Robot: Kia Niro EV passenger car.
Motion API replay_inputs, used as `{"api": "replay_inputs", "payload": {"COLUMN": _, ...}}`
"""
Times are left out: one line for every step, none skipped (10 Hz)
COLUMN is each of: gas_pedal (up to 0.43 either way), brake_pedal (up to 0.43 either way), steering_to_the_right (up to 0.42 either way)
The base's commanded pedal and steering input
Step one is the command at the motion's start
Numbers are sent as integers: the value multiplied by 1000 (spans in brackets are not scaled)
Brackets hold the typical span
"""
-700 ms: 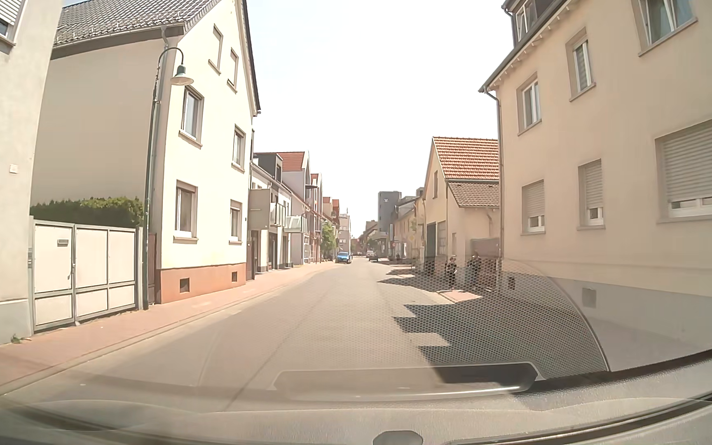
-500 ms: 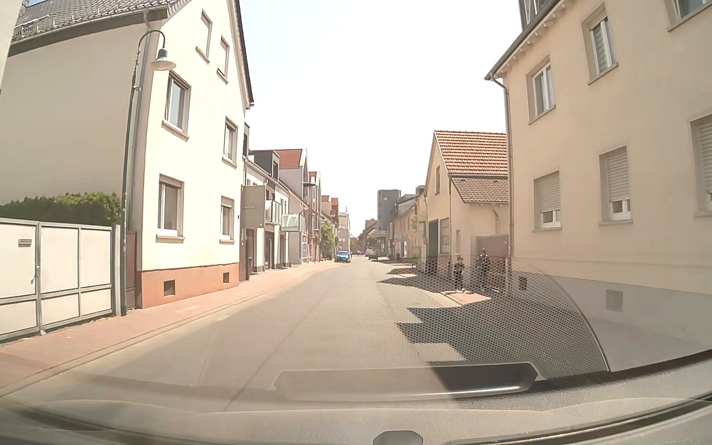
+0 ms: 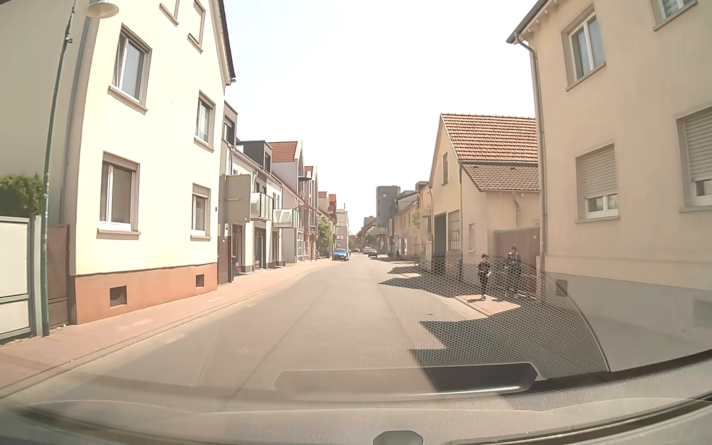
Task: Follow the waypoints while adhering to traffic rules and regulations
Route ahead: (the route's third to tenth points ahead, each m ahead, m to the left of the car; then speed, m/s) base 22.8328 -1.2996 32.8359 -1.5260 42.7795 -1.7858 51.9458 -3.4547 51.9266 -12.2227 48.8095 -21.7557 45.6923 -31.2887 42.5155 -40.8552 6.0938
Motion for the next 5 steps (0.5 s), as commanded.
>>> {"api": "replay_inputs", "payload": {"gas_pedal": 67, "brake_pedal": 0, "steering_to_the_right": 5}}
{"api": "replay_inputs", "payload": {"gas_pedal": 67, "brake_pedal": 0, "steering_to_the_right": 5}}
{"api": "replay_inputs", "payload": {"gas_pedal": 67, "brake_pedal": 0, "steering_to_the_right": 5}}
{"api": "replay_inputs", "payload": {"gas_pedal": 67, "brake_pedal": 0, "steering_to_the_right": 1}}
{"api": "replay_inputs", "payload": {"gas_pedal": 67, "brake_pedal": 0, "steering_to_the_right": 1}}
